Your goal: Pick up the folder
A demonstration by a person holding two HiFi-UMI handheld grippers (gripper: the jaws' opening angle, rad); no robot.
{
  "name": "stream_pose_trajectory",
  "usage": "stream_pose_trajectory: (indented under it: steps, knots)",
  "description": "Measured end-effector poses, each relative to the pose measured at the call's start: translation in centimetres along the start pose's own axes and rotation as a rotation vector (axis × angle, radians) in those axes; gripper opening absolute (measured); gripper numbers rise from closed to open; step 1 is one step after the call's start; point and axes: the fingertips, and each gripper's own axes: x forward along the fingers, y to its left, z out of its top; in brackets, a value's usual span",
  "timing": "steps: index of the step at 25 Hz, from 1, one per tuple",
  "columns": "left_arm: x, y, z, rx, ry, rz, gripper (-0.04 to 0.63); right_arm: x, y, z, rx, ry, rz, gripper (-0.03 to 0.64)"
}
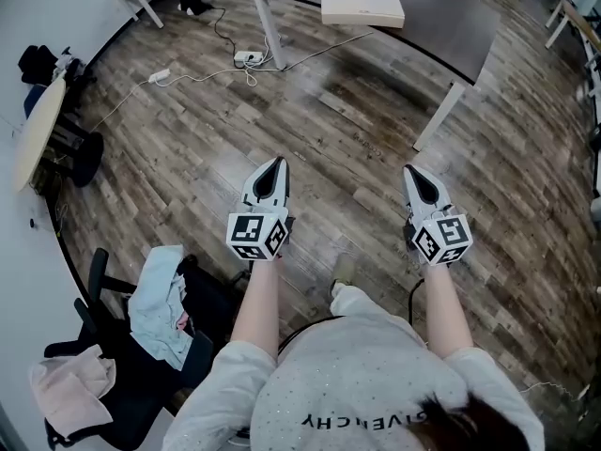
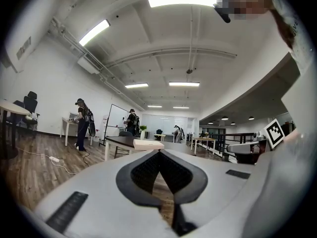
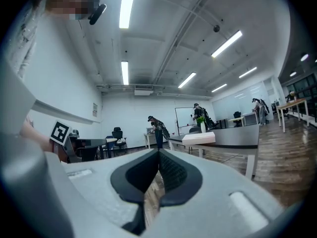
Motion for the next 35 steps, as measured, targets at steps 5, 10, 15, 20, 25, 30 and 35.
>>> stream_pose_trajectory:
  steps: [5,10,15,20,25,30,35]
  knots:
    - [5.3,2.1,0.7,0.003,-0.009,0.011,-0.003,4.7,-3.4,0.4,0.017,0.002,-0.001,-0.001]
    - [9.2,3.2,1.3,0.014,-0.016,0.009,-0.003,8.3,-6.0,0.6,0.025,0.007,0.003,0.018]
    - [10.9,4.9,0.9,0.002,-0.010,0.025,-0.003,10.7,-6.7,0.4,0.033,0.013,0.011,0.035]
    - [11.9,6.2,0.7,0.003,-0.005,0.037,-0.003,12.7,-7.2,0.1,0.043,0.018,0.022,0.059]
    - [12.4,8.8,0.5,0.001,0.001,0.066,-0.003,15.3,-7.0,-0.3,0.062,0.031,0.037,0.079]
    - [15.5,12.1,0.2,-0.029,-0.012,0.077,-0.003,19.0,-8.1,-0.2,0.058,0.033,0.026,0.098]
    - [21.7,14.9,0.3,-0.037,-0.005,0.014,-0.003,23.8,-10.6,-0.1,0.082,0.031,-0.029,0.103]
